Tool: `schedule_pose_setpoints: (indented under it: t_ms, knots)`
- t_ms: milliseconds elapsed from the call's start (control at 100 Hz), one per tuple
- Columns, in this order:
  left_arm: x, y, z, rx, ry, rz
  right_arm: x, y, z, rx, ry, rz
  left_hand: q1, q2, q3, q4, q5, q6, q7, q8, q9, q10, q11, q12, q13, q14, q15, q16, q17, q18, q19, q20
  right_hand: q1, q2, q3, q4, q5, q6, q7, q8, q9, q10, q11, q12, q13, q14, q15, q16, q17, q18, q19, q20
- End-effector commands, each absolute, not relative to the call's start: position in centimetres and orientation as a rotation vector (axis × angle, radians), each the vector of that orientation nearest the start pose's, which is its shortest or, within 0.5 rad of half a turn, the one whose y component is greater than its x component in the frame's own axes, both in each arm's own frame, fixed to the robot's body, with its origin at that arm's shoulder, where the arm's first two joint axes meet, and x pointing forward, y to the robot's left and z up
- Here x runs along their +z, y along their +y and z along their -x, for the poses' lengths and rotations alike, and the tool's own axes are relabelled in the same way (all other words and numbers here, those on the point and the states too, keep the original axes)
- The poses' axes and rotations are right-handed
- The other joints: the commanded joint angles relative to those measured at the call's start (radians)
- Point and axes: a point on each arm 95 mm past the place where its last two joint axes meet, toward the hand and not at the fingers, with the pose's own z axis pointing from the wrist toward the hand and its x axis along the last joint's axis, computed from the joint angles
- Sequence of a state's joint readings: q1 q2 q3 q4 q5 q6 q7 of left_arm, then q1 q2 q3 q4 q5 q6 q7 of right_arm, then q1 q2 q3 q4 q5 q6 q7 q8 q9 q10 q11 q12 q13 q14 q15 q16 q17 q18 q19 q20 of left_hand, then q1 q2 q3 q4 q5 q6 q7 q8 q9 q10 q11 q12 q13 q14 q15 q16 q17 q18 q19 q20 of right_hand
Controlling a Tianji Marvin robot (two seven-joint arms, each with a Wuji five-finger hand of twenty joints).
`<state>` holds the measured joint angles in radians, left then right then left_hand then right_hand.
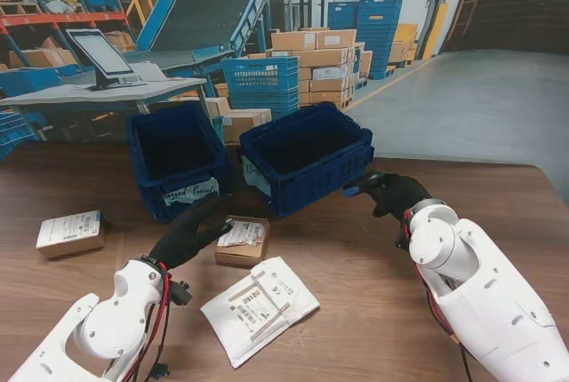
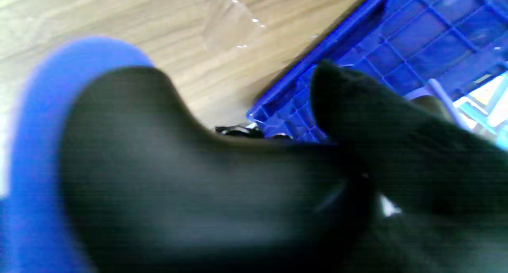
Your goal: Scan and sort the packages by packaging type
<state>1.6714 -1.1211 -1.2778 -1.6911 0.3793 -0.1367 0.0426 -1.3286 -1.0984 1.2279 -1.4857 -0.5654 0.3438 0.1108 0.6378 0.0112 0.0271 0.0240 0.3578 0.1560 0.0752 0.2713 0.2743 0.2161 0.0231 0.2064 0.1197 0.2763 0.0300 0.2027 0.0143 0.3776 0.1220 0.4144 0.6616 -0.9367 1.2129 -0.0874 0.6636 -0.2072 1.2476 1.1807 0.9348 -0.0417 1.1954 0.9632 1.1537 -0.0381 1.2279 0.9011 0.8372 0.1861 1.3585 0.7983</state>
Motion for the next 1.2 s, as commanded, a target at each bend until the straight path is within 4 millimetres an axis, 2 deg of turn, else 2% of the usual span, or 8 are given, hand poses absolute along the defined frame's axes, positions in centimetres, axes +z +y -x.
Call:
schedule_pose_setpoints:
  t_ms: [0, 310, 540, 900, 1190]
  knots:
    - [-31.0, -1.2, -37.3, -2.043, 1.115, 1.709, -27.8, -4.0, -47.0, 1.410, 1.125, -1.765, -0.003, 0.004, -0.029, 0.026, -0.003, -0.003, -0.003, 0.011, -0.012, 0.003, -0.010, 0.005, -0.013, 0.010, 0.003, 0.004, -0.012, 0.001, 0.012, 0.002, 0.093, 0.017, 0.074, 0.023, 0.069, -0.099, 0.085, 0.038, 0.009, -0.008, 0.026, 0.015, 0.061, -0.101, 0.097, 0.044, 0.011, -0.008, 0.014, 0.013]
    - [-30.9, -1.3, -37.2, -2.061, 1.089, 1.697, -25.8, -1.9, -43.9, 1.509, 1.209, -1.683, -0.002, 0.004, -0.028, 0.027, 0.005, -0.004, 0.000, 0.012, -0.009, 0.002, -0.011, 0.005, -0.012, 0.010, 0.004, 0.004, -0.012, 0.003, 0.012, 0.002, 0.090, 0.025, 0.060, 0.020, 0.066, -0.100, 0.080, 0.044, 0.004, -0.012, 0.019, 0.020, 0.049, -0.099, 0.083, 0.042, -0.001, -0.009, -0.003, 0.016]
    - [-30.8, -1.1, -36.9, -2.074, 1.075, 1.682, -25.2, -0.8, -42.0, 1.585, 1.319, -1.623, -0.004, 0.004, -0.029, 0.027, 0.007, -0.006, 0.001, 0.012, -0.007, 0.004, -0.010, 0.005, -0.011, 0.010, 0.004, 0.004, -0.011, 0.004, 0.012, 0.002, 0.089, 0.031, 0.051, 0.015, 0.061, -0.103, 0.075, 0.051, -0.002, -0.018, 0.013, 0.023, 0.040, -0.093, 0.072, 0.042, -0.013, -0.009, -0.019, 0.017]
    - [-30.7, -1.0, -36.9, -2.069, 1.076, 1.674, -26.3, 1.6, -40.3, 1.735, 1.447, -1.554, -0.003, 0.003, -0.028, 0.027, 0.007, -0.004, 0.000, 0.012, -0.008, 0.003, -0.010, 0.005, -0.012, 0.011, 0.004, 0.004, -0.010, 0.003, 0.013, 0.002, 0.088, 0.032, 0.052, 0.013, 0.058, -0.110, 0.071, 0.062, -0.005, -0.026, 0.010, 0.029, 0.032, -0.090, 0.062, 0.042, -0.023, -0.009, -0.034, 0.019]
    - [-30.7, -1.0, -36.7, -2.069, 1.077, 1.665, -28.4, 3.3, -38.8, 1.832, 1.613, -1.471, -0.004, 0.004, -0.029, 0.027, 0.008, -0.002, 0.000, 0.012, -0.007, 0.004, -0.010, 0.005, -0.012, 0.010, 0.004, 0.004, -0.011, 0.004, 0.013, 0.001, 0.086, 0.035, 0.052, 0.009, 0.055, -0.112, 0.070, 0.071, -0.008, -0.030, 0.009, 0.031, 0.025, -0.087, 0.055, 0.042, -0.030, -0.008, -0.042, 0.021]
